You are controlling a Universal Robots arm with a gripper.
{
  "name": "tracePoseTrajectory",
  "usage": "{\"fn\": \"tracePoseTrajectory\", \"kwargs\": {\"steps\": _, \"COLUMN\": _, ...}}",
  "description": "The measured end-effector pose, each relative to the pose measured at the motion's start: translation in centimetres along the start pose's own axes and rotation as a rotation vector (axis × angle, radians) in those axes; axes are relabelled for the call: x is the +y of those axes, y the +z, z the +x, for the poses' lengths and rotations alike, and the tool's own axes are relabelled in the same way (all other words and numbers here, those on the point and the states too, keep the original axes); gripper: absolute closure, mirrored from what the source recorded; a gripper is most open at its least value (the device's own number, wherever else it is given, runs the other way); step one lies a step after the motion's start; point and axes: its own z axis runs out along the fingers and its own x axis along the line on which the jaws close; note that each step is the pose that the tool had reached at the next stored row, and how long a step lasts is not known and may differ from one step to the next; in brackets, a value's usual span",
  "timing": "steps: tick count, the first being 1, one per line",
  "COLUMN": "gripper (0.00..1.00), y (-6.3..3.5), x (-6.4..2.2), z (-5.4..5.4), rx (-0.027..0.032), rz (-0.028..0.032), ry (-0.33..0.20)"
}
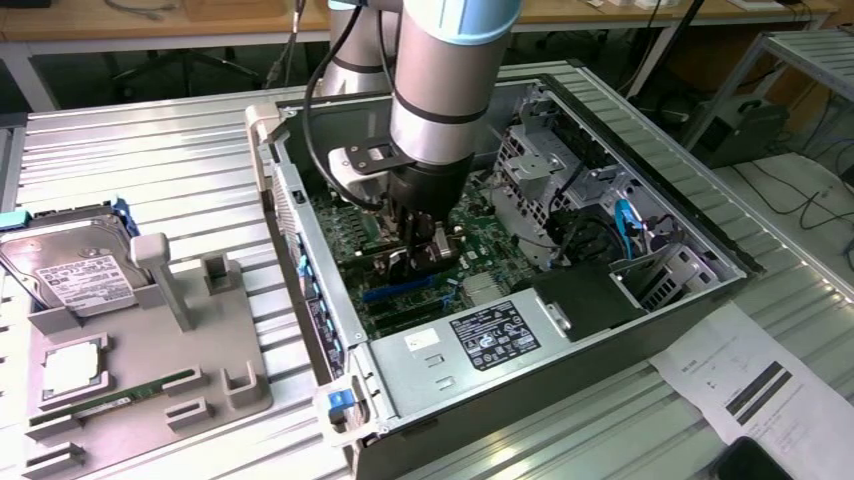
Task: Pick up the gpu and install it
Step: 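Insert the gpu into the slot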
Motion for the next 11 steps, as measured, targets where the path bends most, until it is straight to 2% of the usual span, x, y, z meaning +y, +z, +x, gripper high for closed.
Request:
{"fn": "tracePoseTrajectory", "kwargs": {"steps": 5, "gripper": 0.73, "y": 0.31, "x": 0.21, "z": 0.0, "rx": 0.0001, "rz": -0.0002, "ry": 0.0}}
{"fn": "tracePoseTrajectory", "kwargs": {"steps": 11, "gripper": 0.73, "y": 0.41, "x": 0.22, "z": 0.01, "rx": 0.0001, "rz": -0.0033, "ry": 0.0}}
